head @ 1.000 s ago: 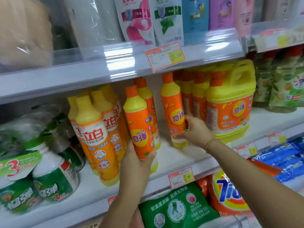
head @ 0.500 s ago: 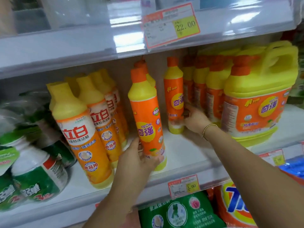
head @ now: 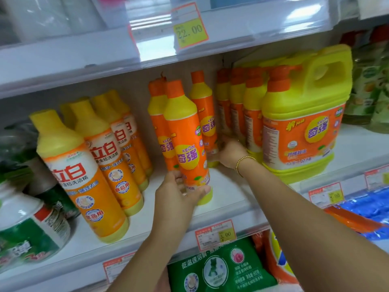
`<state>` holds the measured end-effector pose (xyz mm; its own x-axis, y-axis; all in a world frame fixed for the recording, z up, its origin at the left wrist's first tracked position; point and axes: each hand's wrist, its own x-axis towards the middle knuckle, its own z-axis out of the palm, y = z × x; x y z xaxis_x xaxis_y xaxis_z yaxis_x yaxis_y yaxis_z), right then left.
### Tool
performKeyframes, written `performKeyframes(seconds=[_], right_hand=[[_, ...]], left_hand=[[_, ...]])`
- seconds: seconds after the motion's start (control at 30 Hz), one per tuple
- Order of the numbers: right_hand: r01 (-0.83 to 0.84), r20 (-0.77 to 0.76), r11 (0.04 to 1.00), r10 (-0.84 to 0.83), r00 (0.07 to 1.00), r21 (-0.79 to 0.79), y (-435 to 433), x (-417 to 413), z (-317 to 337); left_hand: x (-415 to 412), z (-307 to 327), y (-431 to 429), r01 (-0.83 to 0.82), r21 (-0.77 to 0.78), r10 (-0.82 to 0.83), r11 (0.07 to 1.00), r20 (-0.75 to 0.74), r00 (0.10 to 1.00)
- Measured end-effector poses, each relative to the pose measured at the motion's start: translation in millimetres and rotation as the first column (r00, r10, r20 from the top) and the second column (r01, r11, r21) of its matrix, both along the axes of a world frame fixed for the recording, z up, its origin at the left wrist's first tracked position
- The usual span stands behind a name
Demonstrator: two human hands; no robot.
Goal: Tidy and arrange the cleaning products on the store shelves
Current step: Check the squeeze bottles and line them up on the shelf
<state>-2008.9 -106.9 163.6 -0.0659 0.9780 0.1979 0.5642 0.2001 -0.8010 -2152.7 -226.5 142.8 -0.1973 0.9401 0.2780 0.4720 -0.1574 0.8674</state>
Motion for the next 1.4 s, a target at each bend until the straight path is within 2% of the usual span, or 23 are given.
performKeyframes(seconds=[0.07, 0.13, 0.2, 0.23, 0.3, 0.33, 0.37, 0.43, 0.53, 0.63, 0.73, 0.8, 0.87, 1.07, 1.3, 1.4], right_hand=[[0.041, -0.066, 0.999, -0.039, 0.997, 0.025, -13, 3, -4], [0.075, -0.316, 0.993, -0.042, 0.948, 0.091, -32, 8, -8], [0.041, -0.559, 0.984, 0.062, 0.827, 0.171, -54, 11, -6], [-0.015, -0.573, 0.974, 0.145, 0.806, 0.225, -63, 13, -3], [-0.077, -0.402, 0.96, 0.185, 0.897, 0.27, -76, 13, 1], [-0.066, -0.274, 0.961, 0.143, 0.951, 0.27, -79, 12, 3], [-0.043, -0.181, 0.961, 0.095, 0.979, 0.274, -78, 11, 2], [0.009, -0.105, 0.956, 0.023, 0.994, 0.293, -76, 11, 4], [0.01, -0.127, 0.945, 0.033, 0.991, 0.326, -69, 12, 2], [0.043, -0.13, 0.946, 0.0, 0.992, 0.321, -59, 7, -12], [0.112, -0.082, 0.954, -0.092, 0.992, 0.28, -55, 2, -26], [0.127, -0.104, 0.955, -0.103, 0.989, 0.269, -51, 3, -28], [0.127, -0.114, 0.951, -0.099, 0.989, 0.28, -48, 3, -31], [0.096, -0.087, 0.95, -0.073, 0.993, 0.296, -44, 1, -36], [0.128, -0.065, 0.945, -0.113, 0.991, 0.301, -48, 0, -35], [0.164, -0.091, 0.944, -0.143, 0.985, 0.285, -53, 0, -31]], left_hand=[[10, 2, 5, 0.0, 0.016, 0.001, 1.0, -0.033, 0.999], [19, 0, 11, -0.008, 0.039, 0.009, 0.999, -0.04, 0.999], [28, -5, 18, -0.017, 0.046, 0.018, 0.999, -0.017, 1.0], [32, -6, 22, -0.014, 0.049, 0.014, 0.999, 0.004, 1.0], [37, -8, 27, -0.001, 0.059, 0.0, 0.998, 0.016, 1.0], [38, -9, 29, 0.005, 0.059, -0.005, 0.998, 0.003, 1.0], [37, -9, 29, 0.011, 0.06, -0.01, 0.998, -0.015, 1.0], [30, -7, 25, 0.012, 0.097, -0.006, 0.995, -0.056, 0.998], [8, 0, 16, -0.071, 0.297, 0.102, 0.952, -0.09, 0.991], [-14, 7, 16, -0.229, 0.399, 0.24, 0.888, 0.023, 0.97], [-22, 8, 28, -0.273, 0.239, 0.268, 0.932, 0.05, 0.962], [-26, 4, 37, -0.244, 0.129, 0.239, 0.961, 0.052, 0.969], [-28, 1, 43, -0.206, 0.08, 0.198, 0.975, 0.094, 0.976], [-24, 4, 46, -0.106, 0.091, 0.091, 0.99, 0.154, 0.984], [-27, 16, 57, -0.121, 0.061, 0.12, 0.991, 0.018, 0.993], [-28, 24, 52, -0.086, 0.031, 0.086, 0.996, 0.006, 0.996]])
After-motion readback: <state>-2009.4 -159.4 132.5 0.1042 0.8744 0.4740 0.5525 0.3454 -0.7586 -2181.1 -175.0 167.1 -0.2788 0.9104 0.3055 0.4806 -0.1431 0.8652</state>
